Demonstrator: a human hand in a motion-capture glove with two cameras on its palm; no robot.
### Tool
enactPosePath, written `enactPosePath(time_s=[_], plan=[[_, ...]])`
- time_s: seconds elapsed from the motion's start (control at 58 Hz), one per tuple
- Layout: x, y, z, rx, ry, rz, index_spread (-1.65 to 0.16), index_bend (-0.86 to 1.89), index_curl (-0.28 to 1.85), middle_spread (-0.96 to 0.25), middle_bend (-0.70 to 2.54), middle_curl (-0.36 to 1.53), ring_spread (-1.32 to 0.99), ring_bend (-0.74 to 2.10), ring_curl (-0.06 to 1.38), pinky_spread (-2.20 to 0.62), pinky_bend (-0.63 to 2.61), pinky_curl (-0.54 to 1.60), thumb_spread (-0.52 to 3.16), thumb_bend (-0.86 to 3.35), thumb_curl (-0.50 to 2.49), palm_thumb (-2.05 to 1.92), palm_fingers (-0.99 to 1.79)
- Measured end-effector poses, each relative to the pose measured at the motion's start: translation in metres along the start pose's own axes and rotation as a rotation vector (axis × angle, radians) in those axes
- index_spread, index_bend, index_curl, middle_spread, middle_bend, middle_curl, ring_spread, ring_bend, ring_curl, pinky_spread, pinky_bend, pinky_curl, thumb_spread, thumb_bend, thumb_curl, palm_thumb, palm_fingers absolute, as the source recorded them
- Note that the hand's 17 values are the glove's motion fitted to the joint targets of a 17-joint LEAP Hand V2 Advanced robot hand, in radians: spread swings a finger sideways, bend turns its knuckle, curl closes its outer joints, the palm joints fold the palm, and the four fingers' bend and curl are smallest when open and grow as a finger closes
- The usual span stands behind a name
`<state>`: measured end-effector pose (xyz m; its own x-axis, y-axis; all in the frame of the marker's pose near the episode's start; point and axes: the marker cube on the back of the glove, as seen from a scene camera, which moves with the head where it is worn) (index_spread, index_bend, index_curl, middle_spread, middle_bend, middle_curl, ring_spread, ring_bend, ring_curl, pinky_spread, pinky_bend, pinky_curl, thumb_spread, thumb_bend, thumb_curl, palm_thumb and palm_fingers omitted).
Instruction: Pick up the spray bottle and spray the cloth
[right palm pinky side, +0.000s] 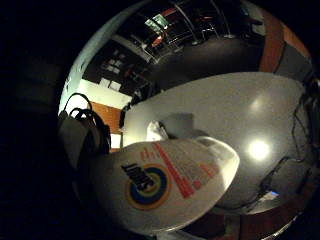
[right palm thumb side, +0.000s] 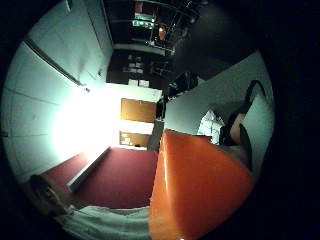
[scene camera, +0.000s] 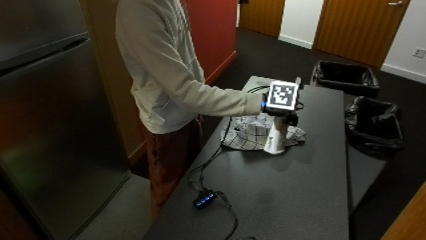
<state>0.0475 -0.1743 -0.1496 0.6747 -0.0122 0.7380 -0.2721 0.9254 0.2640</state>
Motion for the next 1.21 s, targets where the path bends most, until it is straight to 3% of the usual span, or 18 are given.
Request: enactPosePath(time_s=[0.086, 0.569, 0.673, 0.724, 0.828, 0.983, 1.207], plan=[[-0.024, -0.016, 0.006, 0.015, 0.164, -0.006, -0.14, 0.49, 0.52, -0.13, 0.62, 0.52, -0.17, 0.6, 0.49, -0.26, 0.38, 0.4, 0.01, -0.03, 0.72, 0.93, 1.4], [-0.167, -0.018, 0.034, -0.324, 0.863, -0.182, -0.14, 0.51, 0.52, -0.13, 0.63, 0.51, -0.17, 0.6, 0.49, -0.26, 0.39, 0.4, 0.0, -0.03, 0.73, 0.93, 1.4], [-0.184, -0.015, 0.049, -0.31, 1.093, -0.142, -0.15, 0.51, 0.52, -0.13, 0.63, 0.51, -0.17, 0.61, 0.49, -0.26, 0.39, 0.4, -0.01, -0.03, 0.73, 0.92, 1.4], [-0.193, -0.008, 0.066, -0.375, 1.123, -0.236, -0.14, 0.51, 0.51, -0.13, 0.63, 0.51, -0.17, 0.61, 0.49, -0.26, 0.39, 0.4, -0.01, -0.03, 0.72, 0.92, 1.4], [-0.198, -0.001, 0.091, -0.411, 1.256, -0.271, -0.14, 0.52, 0.51, -0.13, 0.63, 0.51, -0.17, 0.61, 0.49, -0.26, 0.39, 0.39, -0.01, -0.03, 0.72, 0.92, 1.4], [-0.196, 0.003, 0.126, -0.427, 1.4, -0.23, -0.15, 0.53, 0.51, -0.13, 0.63, 0.51, -0.16, 0.61, 0.49, -0.26, 0.39, 0.4, -0.01, -0.03, 0.72, 0.92, 1.41], [-0.193, 0.007, 0.141, -0.479, 1.369, -0.241, -0.15, 0.53, 0.51, -0.13, 0.64, 0.51, -0.16, 0.61, 0.49, -0.26, 0.4, 0.4, -0.01, -0.03, 0.72, 0.92, 1.4]])
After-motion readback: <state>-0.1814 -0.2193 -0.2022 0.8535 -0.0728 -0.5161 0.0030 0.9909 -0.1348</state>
